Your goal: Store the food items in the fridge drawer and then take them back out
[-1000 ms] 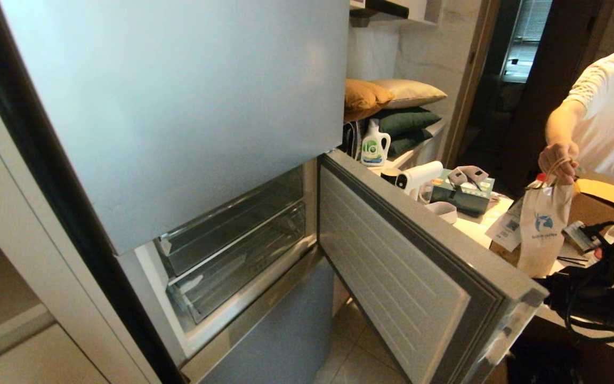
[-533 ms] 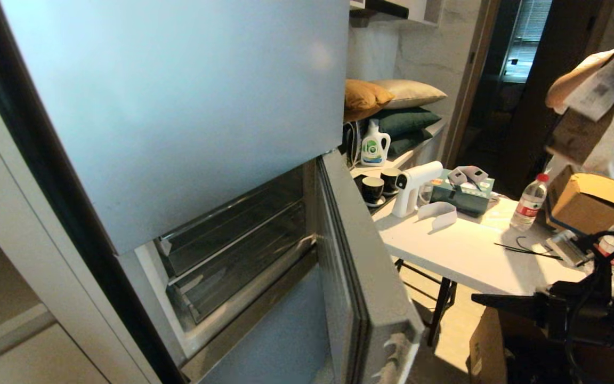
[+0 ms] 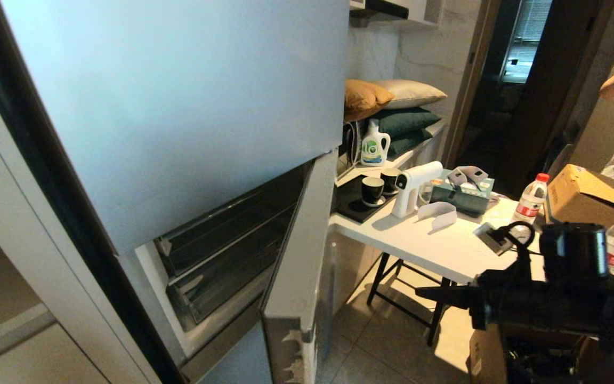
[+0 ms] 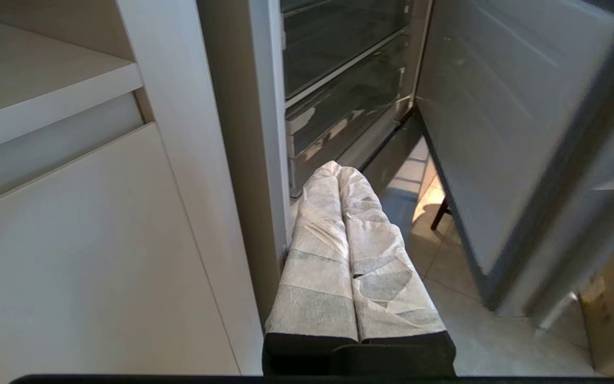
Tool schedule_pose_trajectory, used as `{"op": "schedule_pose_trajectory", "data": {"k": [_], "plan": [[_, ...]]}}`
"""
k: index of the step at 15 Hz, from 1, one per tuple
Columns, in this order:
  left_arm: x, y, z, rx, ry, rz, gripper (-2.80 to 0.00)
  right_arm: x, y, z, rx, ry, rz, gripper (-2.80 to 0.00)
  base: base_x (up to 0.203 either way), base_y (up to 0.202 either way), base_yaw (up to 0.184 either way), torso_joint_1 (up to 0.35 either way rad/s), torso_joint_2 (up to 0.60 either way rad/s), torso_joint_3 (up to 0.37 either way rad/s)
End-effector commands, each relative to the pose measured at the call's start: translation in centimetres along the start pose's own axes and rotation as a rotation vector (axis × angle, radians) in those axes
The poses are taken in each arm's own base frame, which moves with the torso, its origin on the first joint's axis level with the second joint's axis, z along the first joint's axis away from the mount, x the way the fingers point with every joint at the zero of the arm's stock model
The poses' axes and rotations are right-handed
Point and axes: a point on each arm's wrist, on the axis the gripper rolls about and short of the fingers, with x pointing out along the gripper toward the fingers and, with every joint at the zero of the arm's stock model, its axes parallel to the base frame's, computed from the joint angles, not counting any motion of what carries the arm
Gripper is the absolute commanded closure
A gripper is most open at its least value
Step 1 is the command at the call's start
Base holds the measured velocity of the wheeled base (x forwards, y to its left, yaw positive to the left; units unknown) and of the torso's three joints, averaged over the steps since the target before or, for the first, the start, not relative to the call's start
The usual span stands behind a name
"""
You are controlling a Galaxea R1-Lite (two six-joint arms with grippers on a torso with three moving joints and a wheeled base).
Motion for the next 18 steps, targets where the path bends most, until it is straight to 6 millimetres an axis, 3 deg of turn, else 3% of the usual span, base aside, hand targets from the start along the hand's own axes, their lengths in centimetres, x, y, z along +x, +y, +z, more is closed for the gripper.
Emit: {"op": "schedule_pose_trajectory", "data": {"k": [1,6,13,18], "plan": [[0.1,0.0,-0.3,0.0,0.012,0.0,0.0,4.0,-1.0,-0.8,0.012,0.064,-0.024,0.0,0.0,0.0,0.0,0.0,0.0,0.0],[0.1,0.0,-0.3,0.0,0.012,0.0,0.0,11.5,0.1,-1.0,-0.073,0.074,-0.03,0.0,0.0,0.0,0.0,0.0,0.0,0.0],[0.1,0.0,-0.3,0.0,0.012,0.0,0.0,15.1,1.5,-0.3,-0.127,0.05,0.031,0.0,0.0,0.0,0.0,0.0,0.0,0.0],[0.1,0.0,-0.3,0.0,0.008,0.0,0.0,18.9,3.3,0.3,-0.179,0.006,0.063,0.0,0.0,0.0,0.0,0.0,0.0,0.0]]}}
